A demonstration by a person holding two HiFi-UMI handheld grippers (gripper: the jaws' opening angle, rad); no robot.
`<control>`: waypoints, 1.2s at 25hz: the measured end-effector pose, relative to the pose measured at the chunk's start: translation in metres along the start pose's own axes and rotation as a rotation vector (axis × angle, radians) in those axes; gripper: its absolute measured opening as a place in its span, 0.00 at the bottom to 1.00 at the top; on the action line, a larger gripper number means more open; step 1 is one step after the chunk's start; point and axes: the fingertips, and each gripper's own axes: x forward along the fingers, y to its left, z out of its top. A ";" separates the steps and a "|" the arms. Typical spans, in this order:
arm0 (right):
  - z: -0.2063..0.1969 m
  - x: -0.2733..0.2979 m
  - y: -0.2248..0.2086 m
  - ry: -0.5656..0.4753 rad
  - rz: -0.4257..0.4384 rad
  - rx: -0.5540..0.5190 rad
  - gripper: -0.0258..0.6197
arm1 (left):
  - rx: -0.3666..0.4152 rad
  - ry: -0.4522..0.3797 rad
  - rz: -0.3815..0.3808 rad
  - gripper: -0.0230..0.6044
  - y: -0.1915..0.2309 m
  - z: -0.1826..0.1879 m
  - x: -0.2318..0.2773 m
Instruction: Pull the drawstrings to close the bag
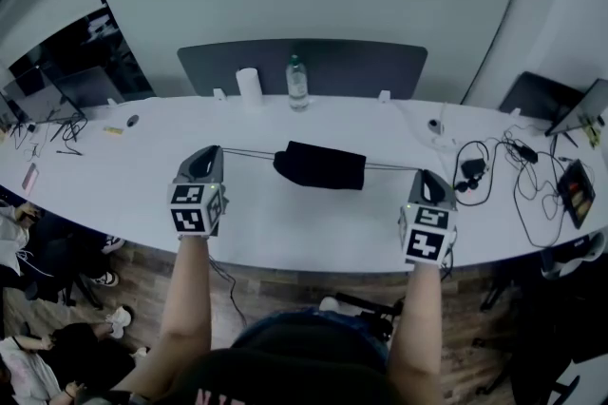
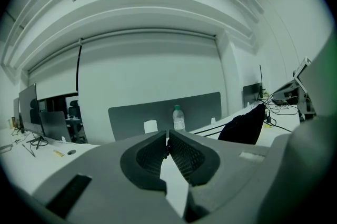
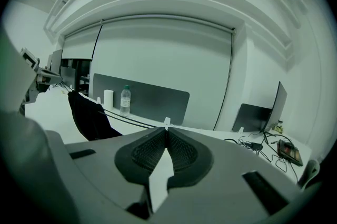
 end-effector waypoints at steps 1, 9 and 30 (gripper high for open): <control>0.000 0.000 -0.001 0.001 -0.001 0.000 0.05 | -0.002 -0.002 0.002 0.06 0.001 0.001 0.000; 0.000 0.001 -0.007 0.013 -0.014 -0.014 0.05 | -0.019 0.007 0.049 0.06 0.012 0.000 -0.002; -0.001 -0.006 -0.025 0.011 -0.066 -0.025 0.05 | -0.046 0.022 0.132 0.06 0.036 -0.002 -0.008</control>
